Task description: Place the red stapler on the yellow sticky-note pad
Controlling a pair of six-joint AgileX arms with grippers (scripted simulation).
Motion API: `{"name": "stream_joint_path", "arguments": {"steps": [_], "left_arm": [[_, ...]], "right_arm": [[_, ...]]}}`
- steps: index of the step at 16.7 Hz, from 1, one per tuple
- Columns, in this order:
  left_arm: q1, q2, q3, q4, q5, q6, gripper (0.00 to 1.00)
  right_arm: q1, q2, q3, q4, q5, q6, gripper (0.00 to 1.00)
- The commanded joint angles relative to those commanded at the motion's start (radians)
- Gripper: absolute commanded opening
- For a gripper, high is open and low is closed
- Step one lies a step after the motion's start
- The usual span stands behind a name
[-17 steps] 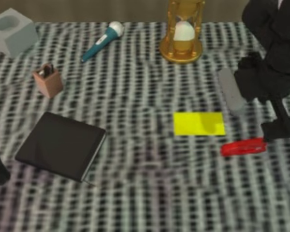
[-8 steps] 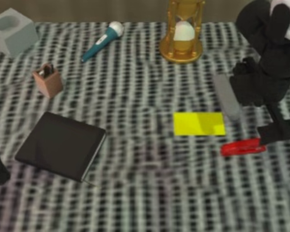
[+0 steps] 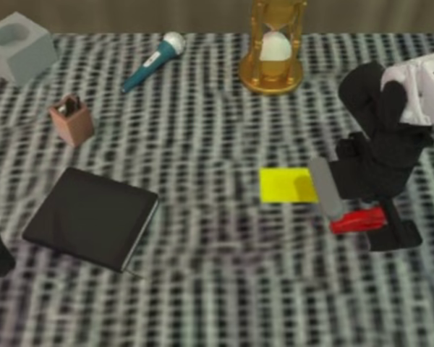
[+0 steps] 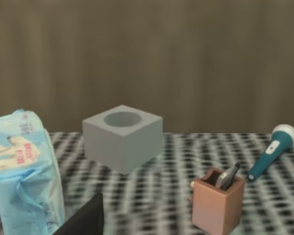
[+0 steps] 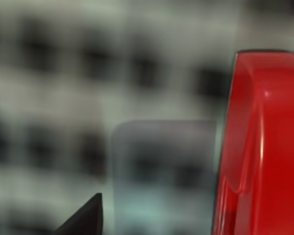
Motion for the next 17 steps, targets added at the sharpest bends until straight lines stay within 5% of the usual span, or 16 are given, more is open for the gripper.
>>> {"name": "stream_joint_path", "arguments": {"steps": [4,17], "left_arm": [[0.0,0.0,0.0,0.0,0.0,0.0,1.0],[0.0,0.0,0.0,0.0,0.0,0.0,1.0]], "right_arm": [[0.0,0.004,-0.007,0.009,0.0,0.0,1.0],[0.0,0.004,-0.007,0.009,0.0,0.0,0.02]]}}
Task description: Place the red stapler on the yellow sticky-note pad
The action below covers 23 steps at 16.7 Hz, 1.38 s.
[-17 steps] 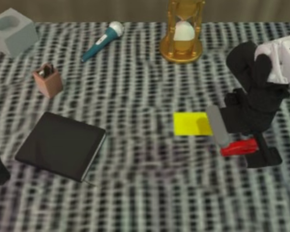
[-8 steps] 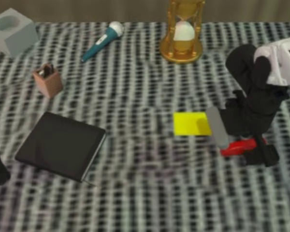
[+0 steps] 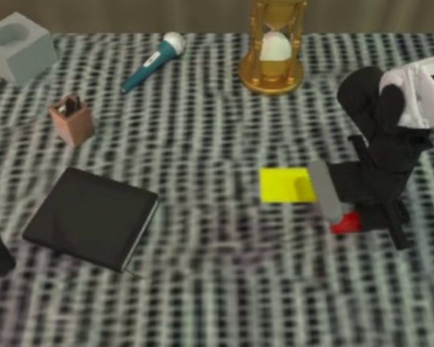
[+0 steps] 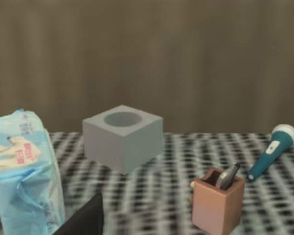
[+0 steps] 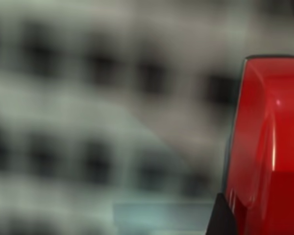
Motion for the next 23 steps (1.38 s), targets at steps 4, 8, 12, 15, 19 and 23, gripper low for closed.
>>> {"name": "stream_joint_path", "arguments": {"steps": [4,8,12,15,19,23], "left_arm": [[0.0,0.0,0.0,0.0,0.0,0.0,1.0],[0.0,0.0,0.0,0.0,0.0,0.0,1.0],[0.0,0.0,0.0,0.0,0.0,0.0,1.0],[0.0,0.0,0.0,0.0,0.0,0.0,1.0],[0.0,0.0,0.0,0.0,0.0,0.0,1.0],[0.0,0.0,0.0,0.0,0.0,0.0,1.0]], "right_arm": [[0.0,0.0,0.0,0.0,0.0,0.0,0.0],[0.0,0.0,0.0,0.0,0.0,0.0,0.0],[0.001,-0.013,0.035,-0.041,-0.001,-0.005,0.0],[0.002,-0.055,0.115,-0.17,-0.002,-0.006,0.0],[0.005,-0.114,0.216,-0.338,-0.001,-0.006,0.0],[0.005,-0.13,0.233,-0.361,-0.001,-0.004,0.0]]}}
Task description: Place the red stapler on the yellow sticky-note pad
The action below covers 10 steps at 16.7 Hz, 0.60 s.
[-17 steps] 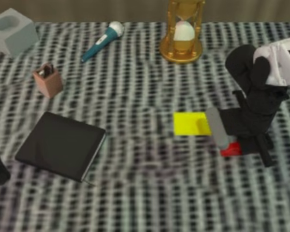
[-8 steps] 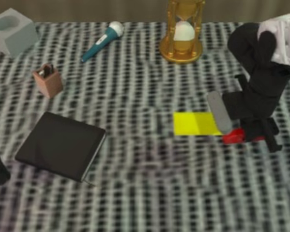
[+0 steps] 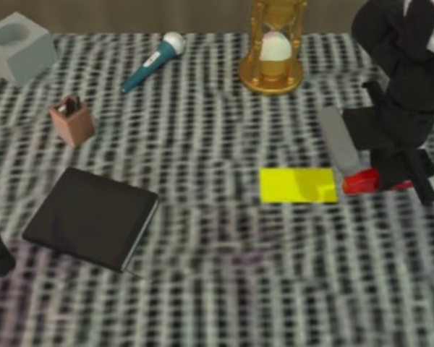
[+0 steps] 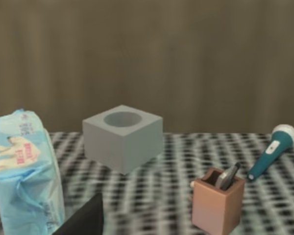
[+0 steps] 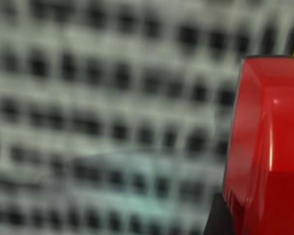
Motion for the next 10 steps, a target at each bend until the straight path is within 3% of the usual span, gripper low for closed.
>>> {"name": "stream_joint_path", "arguments": {"steps": [5,10], "left_arm": [[0.0,0.0,0.0,0.0,0.0,0.0,1.0],[0.0,0.0,0.0,0.0,0.0,0.0,1.0]], "right_arm": [[0.01,0.056,0.069,-0.035,0.0,0.021,0.0],[0.051,0.237,0.39,-0.168,0.0,0.112,0.0]]}}
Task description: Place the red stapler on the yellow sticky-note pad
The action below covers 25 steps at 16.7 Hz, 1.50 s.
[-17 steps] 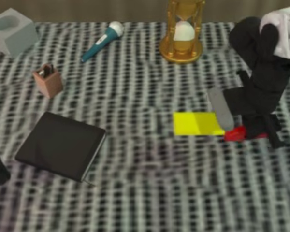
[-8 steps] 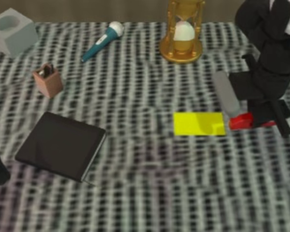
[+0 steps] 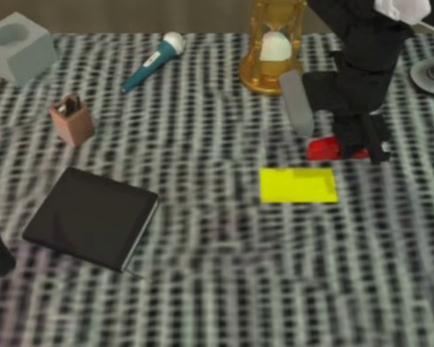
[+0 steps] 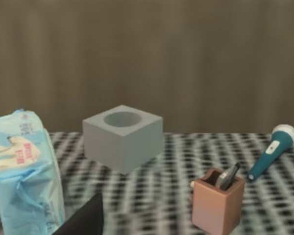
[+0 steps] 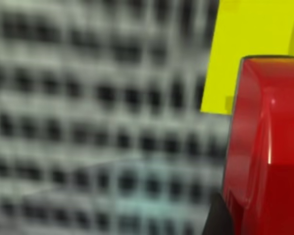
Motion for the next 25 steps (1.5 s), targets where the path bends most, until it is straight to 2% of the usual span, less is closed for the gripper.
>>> {"name": "stream_joint_path", "arguments": {"steps": [5,9,16,25], "left_arm": [[0.0,0.0,0.0,0.0,0.0,0.0,1.0],[0.0,0.0,0.0,0.0,0.0,0.0,1.0],[0.0,0.0,0.0,0.0,0.0,0.0,1.0],[0.0,0.0,0.0,0.0,0.0,0.0,1.0]], "right_arm": [[0.044,0.184,0.347,-0.138,0.002,0.111,0.0],[0.059,0.246,0.445,-0.185,0.003,0.156,0.0],[0.055,0.238,0.403,-0.143,0.002,0.156,0.0],[0.059,0.245,0.057,0.204,0.003,0.157,0.0]]}}
